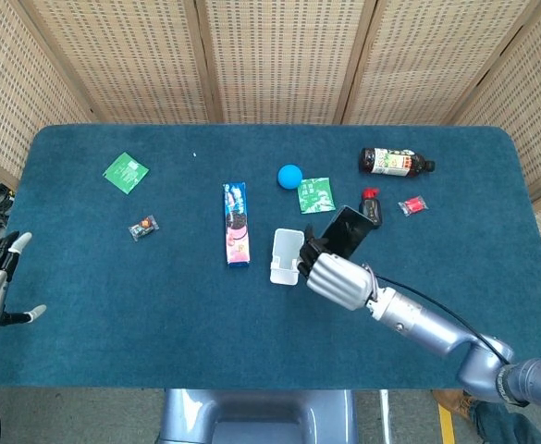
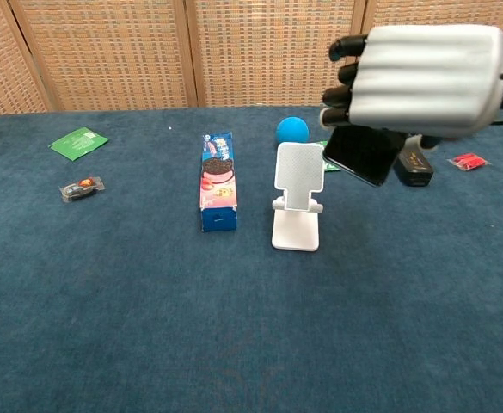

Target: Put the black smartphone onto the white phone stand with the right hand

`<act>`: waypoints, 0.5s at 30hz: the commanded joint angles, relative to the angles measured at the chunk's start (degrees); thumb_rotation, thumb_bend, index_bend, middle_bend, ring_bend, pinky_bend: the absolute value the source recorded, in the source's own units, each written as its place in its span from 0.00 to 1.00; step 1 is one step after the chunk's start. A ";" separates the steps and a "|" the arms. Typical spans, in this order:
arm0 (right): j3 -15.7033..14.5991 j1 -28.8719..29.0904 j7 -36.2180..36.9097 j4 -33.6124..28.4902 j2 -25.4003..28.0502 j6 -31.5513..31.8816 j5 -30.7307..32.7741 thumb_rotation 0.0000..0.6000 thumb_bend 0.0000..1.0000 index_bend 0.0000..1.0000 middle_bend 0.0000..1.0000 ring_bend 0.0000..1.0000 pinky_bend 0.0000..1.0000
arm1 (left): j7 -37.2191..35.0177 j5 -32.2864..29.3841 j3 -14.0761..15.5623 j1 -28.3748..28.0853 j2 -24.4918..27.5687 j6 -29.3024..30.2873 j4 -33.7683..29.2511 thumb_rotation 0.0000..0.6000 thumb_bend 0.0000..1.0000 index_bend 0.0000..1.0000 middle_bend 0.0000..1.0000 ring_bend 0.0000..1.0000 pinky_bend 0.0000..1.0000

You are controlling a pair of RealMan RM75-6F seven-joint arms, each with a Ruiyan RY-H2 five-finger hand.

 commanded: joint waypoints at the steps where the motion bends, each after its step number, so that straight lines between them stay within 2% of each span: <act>1: 3.56 3.71 -6.61 -1.46 -1.73 -5.51 2.02 1.00 0.27 0.57 0.50 0.49 0.28 | 0.29 -1.09 -0.22 -0.48 -0.25 -0.85 0.46 1.00 0.00 0.00 0.00 0.00 0.00; 9: 5.06 8.27 -17.51 2.48 -6.72 -13.87 4.86 1.00 0.27 0.57 0.50 0.49 0.28 | 0.98 -3.67 -0.62 -1.41 -0.80 -2.44 1.38 1.00 0.00 0.00 0.00 0.00 0.00; 15: 5.37 9.60 -19.85 3.99 -7.85 -16.93 7.54 1.00 0.27 0.58 0.51 0.49 0.28 | 1.03 -4.69 -0.75 -1.80 -0.94 -3.12 1.79 1.00 0.00 0.00 0.00 0.00 0.00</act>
